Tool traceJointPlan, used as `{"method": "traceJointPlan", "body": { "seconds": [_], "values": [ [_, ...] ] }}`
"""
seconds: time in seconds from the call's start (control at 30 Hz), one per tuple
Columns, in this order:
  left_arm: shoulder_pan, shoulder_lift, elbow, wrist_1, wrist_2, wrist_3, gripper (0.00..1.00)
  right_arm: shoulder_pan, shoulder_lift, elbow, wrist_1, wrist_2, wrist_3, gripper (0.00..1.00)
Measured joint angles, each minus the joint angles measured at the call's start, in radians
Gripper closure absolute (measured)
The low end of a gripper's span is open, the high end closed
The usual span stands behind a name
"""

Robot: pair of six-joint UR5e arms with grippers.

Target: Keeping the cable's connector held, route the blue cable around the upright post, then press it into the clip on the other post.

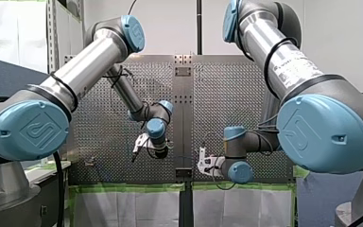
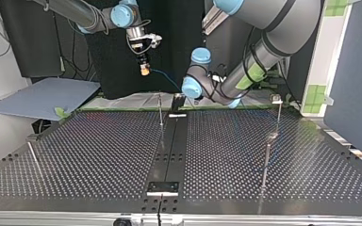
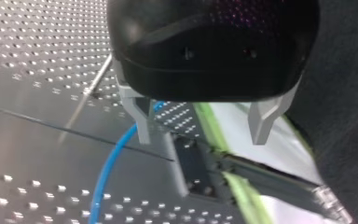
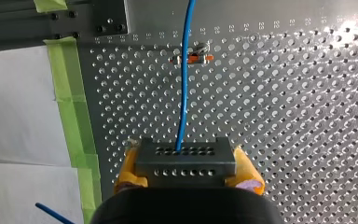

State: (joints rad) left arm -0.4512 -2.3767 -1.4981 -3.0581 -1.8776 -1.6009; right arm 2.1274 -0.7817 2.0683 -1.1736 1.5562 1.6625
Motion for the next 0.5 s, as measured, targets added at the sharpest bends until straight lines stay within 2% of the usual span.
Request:
{"method": "traceJointPlan", "body": {
  "seconds": [0.1,0.23,0.5],
  "values": [
    [-0.006,-0.003,0.029,0.002,-0.02,0.015,0.01,0.001,0.0,0.0,0.001,-0.01,0.0,1.0],
    [-0.013,-0.003,0.044,0.004,-0.027,0.04,0.01,0.002,0.0,-0.001,0.003,-0.022,0.0,1.0],
    [-0.019,-0.004,0.047,0.021,-0.009,0.059,0.01,0.002,0.0,-0.008,0.003,-0.027,0.0,1.0]
  ]
}}
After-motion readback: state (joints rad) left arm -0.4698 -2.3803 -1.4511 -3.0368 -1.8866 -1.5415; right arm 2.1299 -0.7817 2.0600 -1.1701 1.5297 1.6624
